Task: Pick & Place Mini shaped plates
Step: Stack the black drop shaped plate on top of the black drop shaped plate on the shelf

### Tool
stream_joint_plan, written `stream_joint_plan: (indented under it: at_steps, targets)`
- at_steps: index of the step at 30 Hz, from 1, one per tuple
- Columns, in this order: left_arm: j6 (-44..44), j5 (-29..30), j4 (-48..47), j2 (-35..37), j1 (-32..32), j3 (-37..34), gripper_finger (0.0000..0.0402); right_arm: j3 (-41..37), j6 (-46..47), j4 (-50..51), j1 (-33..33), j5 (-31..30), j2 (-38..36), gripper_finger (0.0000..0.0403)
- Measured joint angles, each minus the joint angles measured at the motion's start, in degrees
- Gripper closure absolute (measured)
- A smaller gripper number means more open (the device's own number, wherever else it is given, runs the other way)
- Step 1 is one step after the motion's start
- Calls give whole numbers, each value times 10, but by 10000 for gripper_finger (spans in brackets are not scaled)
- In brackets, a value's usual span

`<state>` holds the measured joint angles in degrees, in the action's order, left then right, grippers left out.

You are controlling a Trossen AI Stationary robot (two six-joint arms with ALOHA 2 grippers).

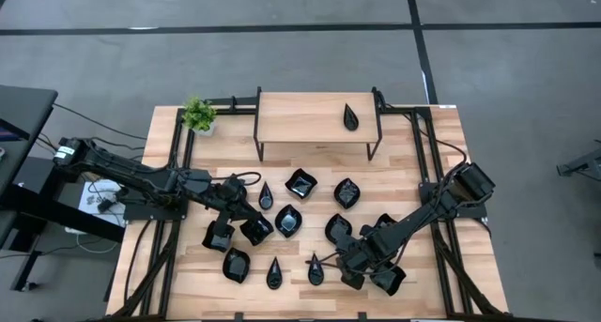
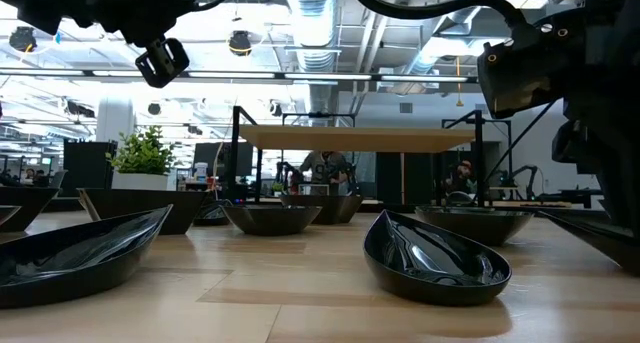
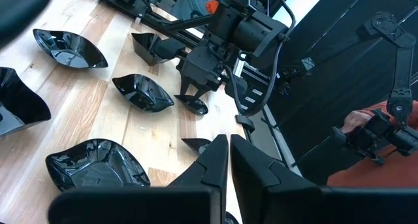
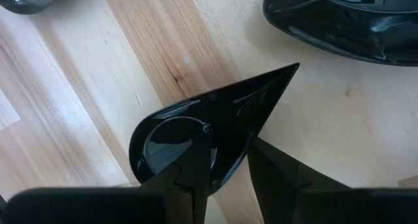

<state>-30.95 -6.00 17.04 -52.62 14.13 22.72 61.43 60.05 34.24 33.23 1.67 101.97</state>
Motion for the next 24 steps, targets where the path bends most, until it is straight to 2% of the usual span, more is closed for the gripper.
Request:
stream_joint_plan:
  at_steps: [24]
  targets:
    - [0,0,0,0,0,0,382,0,9,0,0,0,0,306]
